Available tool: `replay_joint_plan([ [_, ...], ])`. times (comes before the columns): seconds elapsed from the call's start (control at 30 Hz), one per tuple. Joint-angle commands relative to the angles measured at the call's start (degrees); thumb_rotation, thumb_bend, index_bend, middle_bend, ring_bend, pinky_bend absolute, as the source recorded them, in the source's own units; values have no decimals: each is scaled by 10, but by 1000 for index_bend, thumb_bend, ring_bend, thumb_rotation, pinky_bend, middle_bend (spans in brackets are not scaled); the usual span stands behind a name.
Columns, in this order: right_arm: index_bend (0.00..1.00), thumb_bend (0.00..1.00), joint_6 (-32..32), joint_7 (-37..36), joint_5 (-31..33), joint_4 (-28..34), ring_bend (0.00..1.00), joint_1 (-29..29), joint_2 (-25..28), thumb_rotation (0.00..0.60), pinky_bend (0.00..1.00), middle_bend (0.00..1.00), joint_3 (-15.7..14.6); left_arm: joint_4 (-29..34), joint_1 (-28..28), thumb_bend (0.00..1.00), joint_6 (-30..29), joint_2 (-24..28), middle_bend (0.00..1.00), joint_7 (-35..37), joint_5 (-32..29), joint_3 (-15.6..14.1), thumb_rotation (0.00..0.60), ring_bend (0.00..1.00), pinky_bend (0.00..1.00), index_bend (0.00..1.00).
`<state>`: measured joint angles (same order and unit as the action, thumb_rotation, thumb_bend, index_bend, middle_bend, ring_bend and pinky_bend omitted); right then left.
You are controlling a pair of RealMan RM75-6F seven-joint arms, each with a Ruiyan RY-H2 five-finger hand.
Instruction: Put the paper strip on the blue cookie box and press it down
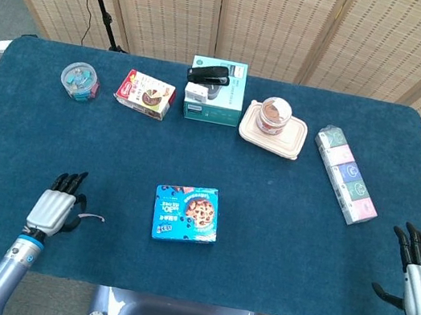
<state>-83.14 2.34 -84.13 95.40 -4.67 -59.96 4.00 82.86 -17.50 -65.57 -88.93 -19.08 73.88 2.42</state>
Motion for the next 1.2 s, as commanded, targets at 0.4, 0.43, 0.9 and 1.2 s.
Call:
replay_joint_plan([
  [0.4, 0, 0, 0, 2, 2, 0, 0, 0, -1, 600, 0, 0, 1, 11, -8, 364, 4, -1, 0, -16, -14, 0, 600, 0, 0, 561],
  [0.43, 0, 0, 0, 1, 2, 0, 0, 0, -1, 600, 0, 0, 1, 12, -8, 371, 4, -1, 0, -15, -14, 0, 600, 0, 0, 566],
  [0.9, 0, 0, 0, 3, 3, 0, 0, 0, -1, 600, 0, 0, 1, 13, -12, 425, -1, -6, 0, -33, -22, -2, 600, 0, 0, 602],
  [1.2, 0, 0, 0, 3, 3, 0, 0, 0, -1, 600, 0, 0, 1, 18, -16, 432, -5, -3, 0, -31, -20, 0, 600, 0, 0, 621],
])
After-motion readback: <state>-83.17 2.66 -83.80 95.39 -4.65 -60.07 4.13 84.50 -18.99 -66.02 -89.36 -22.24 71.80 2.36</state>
